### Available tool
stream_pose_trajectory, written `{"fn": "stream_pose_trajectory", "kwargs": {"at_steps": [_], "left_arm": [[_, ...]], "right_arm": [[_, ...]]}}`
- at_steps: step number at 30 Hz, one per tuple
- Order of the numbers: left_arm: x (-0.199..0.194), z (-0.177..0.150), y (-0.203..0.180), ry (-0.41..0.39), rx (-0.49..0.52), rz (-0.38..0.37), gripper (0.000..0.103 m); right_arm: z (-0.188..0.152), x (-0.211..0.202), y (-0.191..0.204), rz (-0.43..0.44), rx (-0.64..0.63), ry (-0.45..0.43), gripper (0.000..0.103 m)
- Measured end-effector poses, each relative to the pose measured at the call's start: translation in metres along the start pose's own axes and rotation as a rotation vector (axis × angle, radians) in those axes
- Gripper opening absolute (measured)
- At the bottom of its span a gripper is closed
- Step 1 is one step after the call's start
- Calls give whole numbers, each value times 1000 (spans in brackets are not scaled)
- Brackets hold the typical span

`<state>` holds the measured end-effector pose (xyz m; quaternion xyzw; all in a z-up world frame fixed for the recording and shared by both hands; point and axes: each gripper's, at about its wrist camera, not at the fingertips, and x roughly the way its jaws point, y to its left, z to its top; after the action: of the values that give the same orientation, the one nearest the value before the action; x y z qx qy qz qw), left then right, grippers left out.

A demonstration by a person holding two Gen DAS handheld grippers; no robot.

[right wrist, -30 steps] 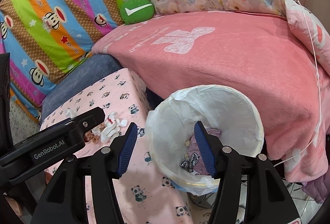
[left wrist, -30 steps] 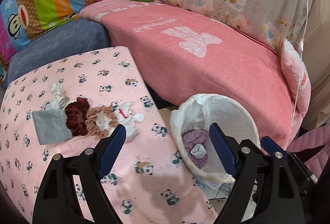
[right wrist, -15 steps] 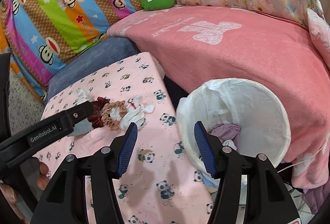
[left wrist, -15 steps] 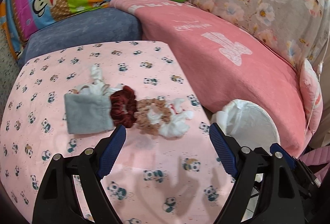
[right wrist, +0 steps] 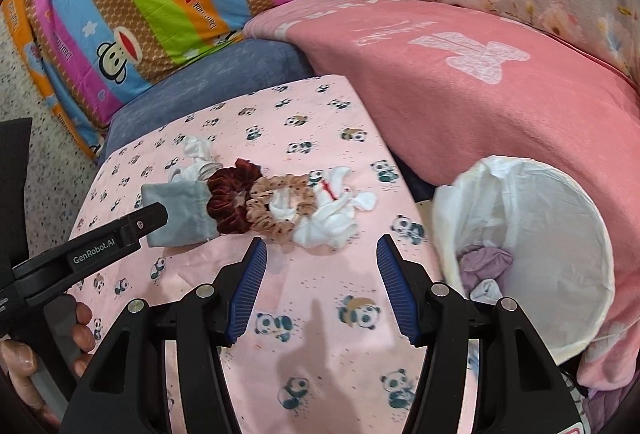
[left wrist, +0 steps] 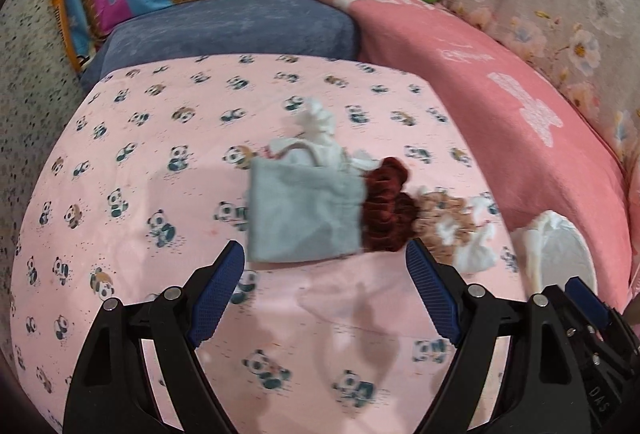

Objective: Collect trash
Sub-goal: 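Grasp the grey-blue pouch with the left gripper while the right gripper grasps the tan scrunchie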

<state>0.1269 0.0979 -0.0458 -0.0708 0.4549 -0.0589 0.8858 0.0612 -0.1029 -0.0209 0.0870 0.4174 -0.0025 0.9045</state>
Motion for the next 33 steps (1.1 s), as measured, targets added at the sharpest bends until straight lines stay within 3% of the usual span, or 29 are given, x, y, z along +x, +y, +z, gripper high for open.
{"fn": "stream_pose_trajectory", "kwargs": {"at_steps": [8, 17, 22, 26, 27, 28, 33], "left_arm": [[29, 8, 35, 48, -23, 35, 83], [51, 18, 39, 72, -20, -30, 80], [56, 16, 34, 98, -9, -85, 54], [55, 10, 30, 107, -2, -103, 34], [55, 9, 29, 109, 2, -103, 24], [55, 8, 28, 109, 3, -102, 18], [41, 7, 25, 89, 1, -113, 12]], "right_arm": [[9, 46, 34, 18, -42, 55, 58], [16, 89, 61, 19, -91, 99, 58], [14, 108, 62, 1, -96, 128, 52], [10, 117, 59, 1, -98, 159, 26], [9, 118, 58, 5, -99, 165, 20], [8, 118, 57, 7, -99, 166, 18], [6, 105, 56, 42, -91, 144, 11]]}}
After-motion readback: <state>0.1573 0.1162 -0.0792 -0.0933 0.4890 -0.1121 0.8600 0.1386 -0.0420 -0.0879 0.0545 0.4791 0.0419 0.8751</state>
